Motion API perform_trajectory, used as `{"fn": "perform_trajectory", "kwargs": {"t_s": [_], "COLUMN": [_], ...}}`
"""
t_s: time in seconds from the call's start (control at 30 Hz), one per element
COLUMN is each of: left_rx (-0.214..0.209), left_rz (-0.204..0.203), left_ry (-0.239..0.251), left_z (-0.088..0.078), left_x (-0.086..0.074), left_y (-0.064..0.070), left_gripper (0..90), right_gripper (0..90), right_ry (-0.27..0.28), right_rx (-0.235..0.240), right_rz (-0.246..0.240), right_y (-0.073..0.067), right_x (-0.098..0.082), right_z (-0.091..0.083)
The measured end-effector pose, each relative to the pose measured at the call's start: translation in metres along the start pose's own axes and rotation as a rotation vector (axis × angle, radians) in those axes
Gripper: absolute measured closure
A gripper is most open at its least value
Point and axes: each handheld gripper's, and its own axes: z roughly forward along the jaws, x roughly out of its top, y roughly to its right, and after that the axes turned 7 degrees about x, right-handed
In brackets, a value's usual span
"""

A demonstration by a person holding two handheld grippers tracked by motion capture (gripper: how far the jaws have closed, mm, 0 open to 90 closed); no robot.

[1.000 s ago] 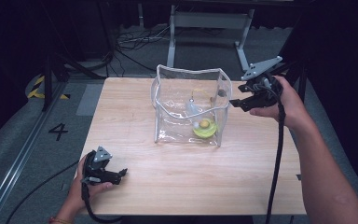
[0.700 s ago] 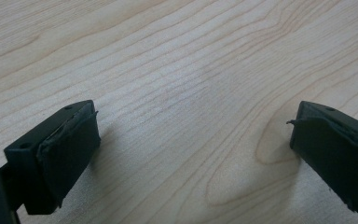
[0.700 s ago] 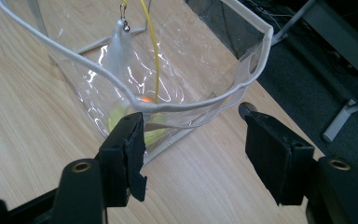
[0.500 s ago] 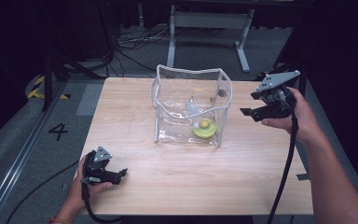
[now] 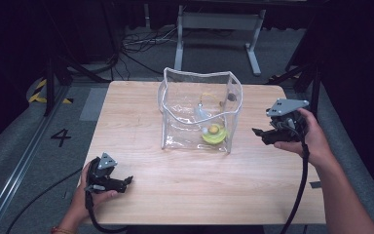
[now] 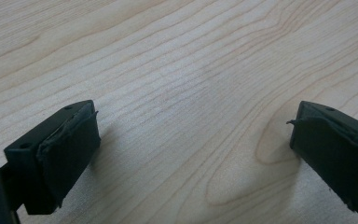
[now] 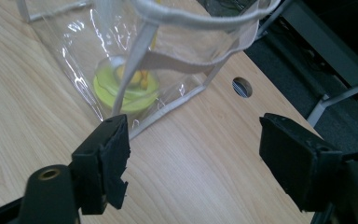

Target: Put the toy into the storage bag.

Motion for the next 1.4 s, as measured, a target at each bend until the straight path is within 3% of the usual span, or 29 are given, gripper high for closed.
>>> {"fn": "perform_trajectory", "kwargs": {"t_s": [0.2, 0.37, 0.57, 0.87, 0.93, 1.27, 1.4], "left_rx": [0.001, 0.001, -0.001, -0.001, -0.001, -0.001, -0.001], "left_rz": [-0.01, -0.01, -0.01, -0.01, -0.01, -0.01, -0.01], "left_ry": [0.003, 0.003, 0.003, 0.003, 0.003, 0.004, 0.004], "left_z": [0.0, 0.0, 0.0, 0.0, 0.0, 0.0, 0.0], "left_x": [-0.001, -0.001, -0.001, -0.001, -0.001, -0.001, -0.001], "left_y": [0.001, 0.001, 0.001, 0.001, 0.001, 0.001, 0.001], "left_gripper": [2.0, 2.0, 2.0, 2.0, 2.0, 2.0, 2.0], "right_gripper": [24.3, 23.7, 23.3, 22.0, 21.9, 21.6, 20.6], "right_ry": [-0.015, -0.075, -0.106, -0.118, -0.12, -0.129, -0.103], "right_rx": [-0.015, -0.024, -0.018, -0.006, 0.003, 0.012, 0.013], "right_rz": [0.022, 0.016, 0.028, 0.056, 0.082, 0.136, 0.156], "right_y": [-0.003, -0.005, -0.008, -0.013, -0.015, -0.017, -0.018], "right_x": [-0.025, -0.049, -0.074, -0.107, -0.123, -0.162, -0.176], "right_z": [0.012, 0.03, 0.043, 0.047, 0.05, 0.046, 0.042]}}
